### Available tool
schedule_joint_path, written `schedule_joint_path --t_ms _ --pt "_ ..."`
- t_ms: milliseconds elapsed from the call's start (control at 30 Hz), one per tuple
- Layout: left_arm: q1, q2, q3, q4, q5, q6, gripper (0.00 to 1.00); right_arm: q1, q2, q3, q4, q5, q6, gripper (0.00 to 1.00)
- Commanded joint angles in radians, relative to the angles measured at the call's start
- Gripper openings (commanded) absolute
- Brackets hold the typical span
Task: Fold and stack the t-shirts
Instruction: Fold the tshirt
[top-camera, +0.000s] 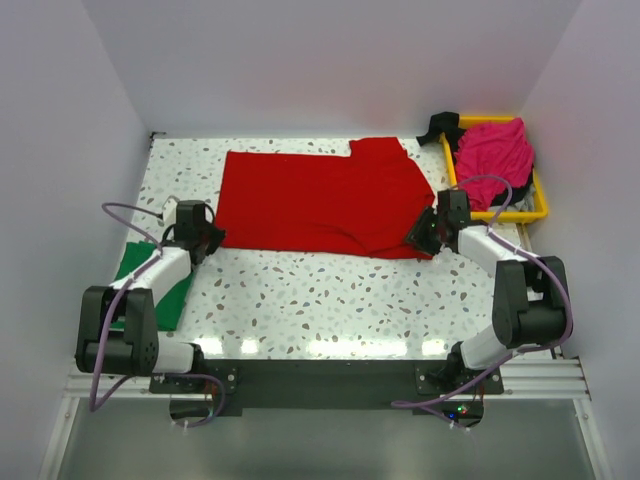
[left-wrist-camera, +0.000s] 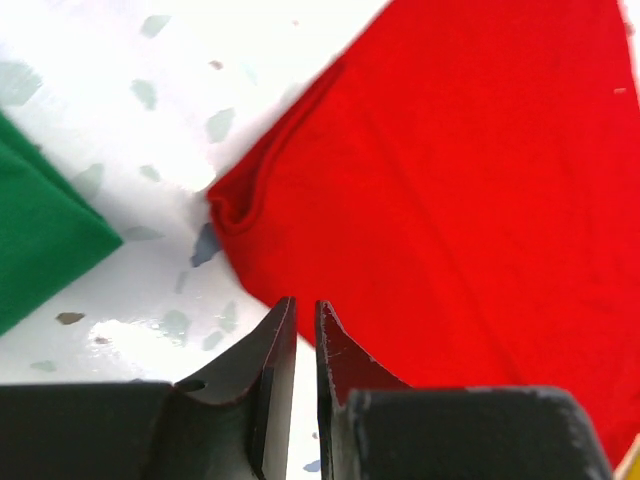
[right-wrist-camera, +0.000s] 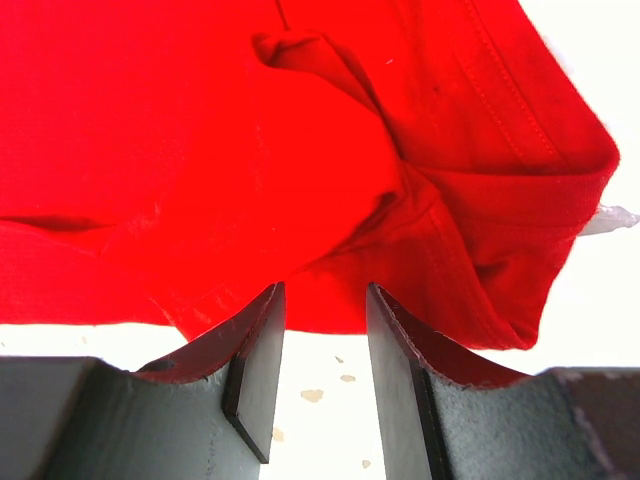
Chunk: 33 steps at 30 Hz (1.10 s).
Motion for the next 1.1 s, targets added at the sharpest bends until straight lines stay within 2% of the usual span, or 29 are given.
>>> schedule_joint_path --t_ms 0,200,333,733,933,1067 --pt "-0.003 -0.042 0.012 0.067 0.022 -0.019 0.18 -0.002 -0.022 -0.018 0.053 0.025 -0.001 0.42" --pt "0.006 0.068 0.081 0.067 -0.059 -0.029 0.18 -0.002 -0.017 -0.049 0.085 0.014 0.011 0.42" --pt "0.031 0.146 0.061 0.102 -0.053 -0.049 0.18 0.0 -0.022 -0.055 0.081 0.013 0.008 0.42" --pt "0.047 0.14 -0.032 0.173 -0.094 -0.036 0.18 -0.003 -0.033 -0.067 0.071 0.024 -0.004 0.42" --pt "0.047 0.108 -0.023 0.174 -0.047 -0.046 0.18 -0.003 -0.062 -0.04 0.055 0.048 -0.007 0.43" --pt "0.047 0.077 0.0 0.164 0.034 -0.048 0.18 -0.002 -0.088 -0.026 0.059 0.063 0.004 0.44"
